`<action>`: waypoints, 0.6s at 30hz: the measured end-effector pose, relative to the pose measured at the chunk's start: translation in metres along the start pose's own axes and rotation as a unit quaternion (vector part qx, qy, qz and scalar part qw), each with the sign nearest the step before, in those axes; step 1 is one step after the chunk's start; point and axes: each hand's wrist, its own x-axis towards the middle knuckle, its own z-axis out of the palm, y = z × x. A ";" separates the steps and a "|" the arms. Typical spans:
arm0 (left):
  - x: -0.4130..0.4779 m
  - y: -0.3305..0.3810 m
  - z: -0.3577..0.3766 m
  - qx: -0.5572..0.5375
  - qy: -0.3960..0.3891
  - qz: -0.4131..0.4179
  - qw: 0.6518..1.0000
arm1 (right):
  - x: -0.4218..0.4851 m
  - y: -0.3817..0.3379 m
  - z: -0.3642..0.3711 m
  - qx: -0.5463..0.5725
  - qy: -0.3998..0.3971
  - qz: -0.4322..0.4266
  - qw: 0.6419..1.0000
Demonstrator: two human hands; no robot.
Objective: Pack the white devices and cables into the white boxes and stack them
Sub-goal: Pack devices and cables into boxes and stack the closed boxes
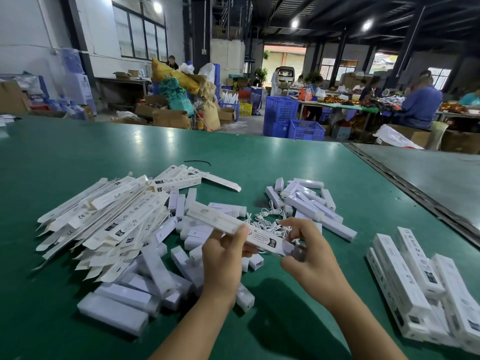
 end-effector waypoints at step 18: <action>0.009 0.011 -0.007 -0.059 0.092 0.000 0.994 | 0.007 0.004 0.013 0.301 0.109 0.155 0.935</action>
